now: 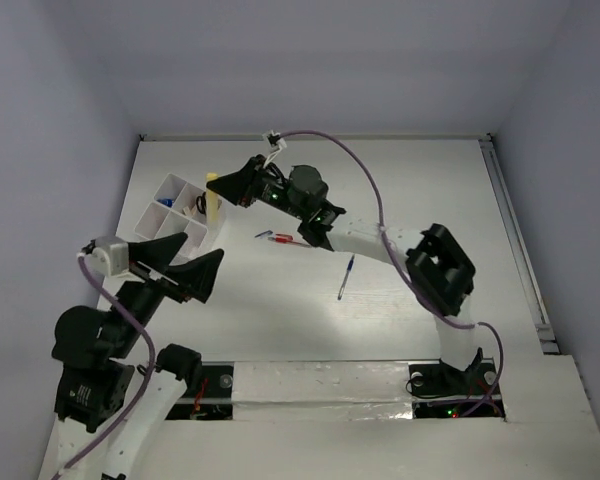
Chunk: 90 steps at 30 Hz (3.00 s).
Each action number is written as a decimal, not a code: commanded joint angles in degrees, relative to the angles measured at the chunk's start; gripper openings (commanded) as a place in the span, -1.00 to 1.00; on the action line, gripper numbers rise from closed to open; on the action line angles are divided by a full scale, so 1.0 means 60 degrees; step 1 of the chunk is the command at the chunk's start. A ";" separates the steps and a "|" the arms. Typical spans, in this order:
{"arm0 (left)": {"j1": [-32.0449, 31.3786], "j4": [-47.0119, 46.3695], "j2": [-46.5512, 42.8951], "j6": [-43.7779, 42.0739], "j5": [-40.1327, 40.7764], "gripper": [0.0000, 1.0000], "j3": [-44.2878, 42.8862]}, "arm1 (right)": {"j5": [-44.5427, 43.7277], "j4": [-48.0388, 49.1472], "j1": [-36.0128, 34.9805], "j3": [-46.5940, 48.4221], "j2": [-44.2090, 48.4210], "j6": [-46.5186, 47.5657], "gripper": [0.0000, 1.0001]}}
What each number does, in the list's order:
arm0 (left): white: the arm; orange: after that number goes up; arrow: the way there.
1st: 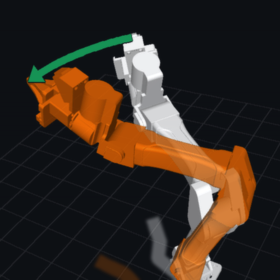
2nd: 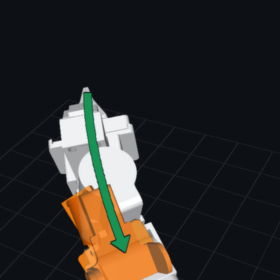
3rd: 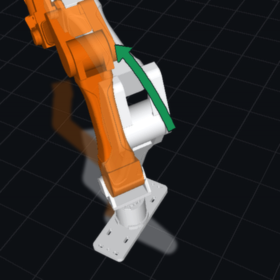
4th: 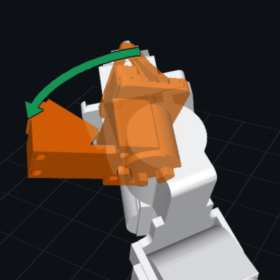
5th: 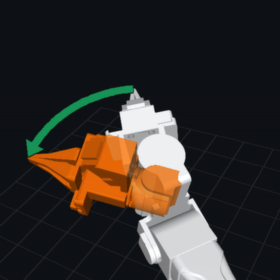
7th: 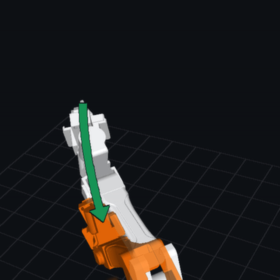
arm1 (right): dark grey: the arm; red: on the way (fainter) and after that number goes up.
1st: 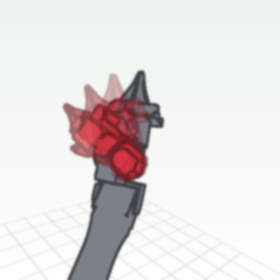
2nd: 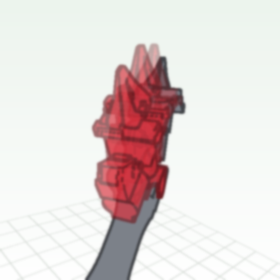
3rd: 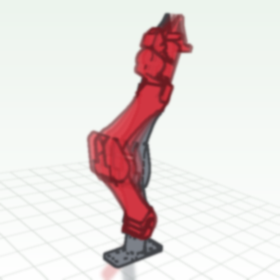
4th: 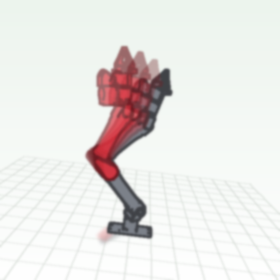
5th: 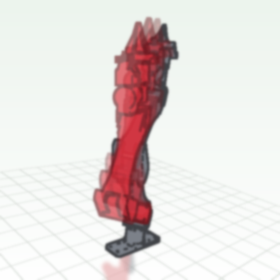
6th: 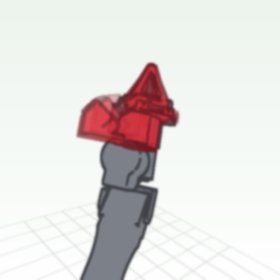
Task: Sort the stationery into containers
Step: Place the pen in the storage box, then pick up the pen from the center of the board.
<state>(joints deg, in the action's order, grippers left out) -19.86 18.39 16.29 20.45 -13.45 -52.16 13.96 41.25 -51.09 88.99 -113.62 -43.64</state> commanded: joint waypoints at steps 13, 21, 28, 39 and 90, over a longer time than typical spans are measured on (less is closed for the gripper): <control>-0.0045 -0.2625 0.0185 -0.0962 0.1349 0.98 0.1163 | -0.1827 -0.1030 -0.0494 0.7358 -0.5714 0.0944 -1.00; -0.0133 -0.3195 0.0360 -0.0932 0.1290 0.98 0.1662 | -0.2543 -0.1354 -0.0772 0.8591 -0.6799 0.1851 -1.00; -0.0133 -0.3241 0.0390 -0.1006 0.1173 0.98 0.1779 | -0.2897 -0.1441 -0.0948 0.8987 -0.7342 0.2204 -1.00; -0.0221 -0.3139 0.0317 -0.1123 0.1305 0.98 0.1823 | -0.2810 -0.0929 -0.1255 0.8123 -0.7211 0.2849 -0.90; 0.0131 -0.3007 0.3568 -0.0742 -0.1463 0.98 0.2014 | -0.4683 -1.0610 0.2172 -0.5547 0.4512 0.2615 0.18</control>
<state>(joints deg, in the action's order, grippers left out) -19.44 3.60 37.63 15.16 -17.56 -40.10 -11.25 -18.81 -37.91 53.47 -84.01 -26.28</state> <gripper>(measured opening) 0.992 0.594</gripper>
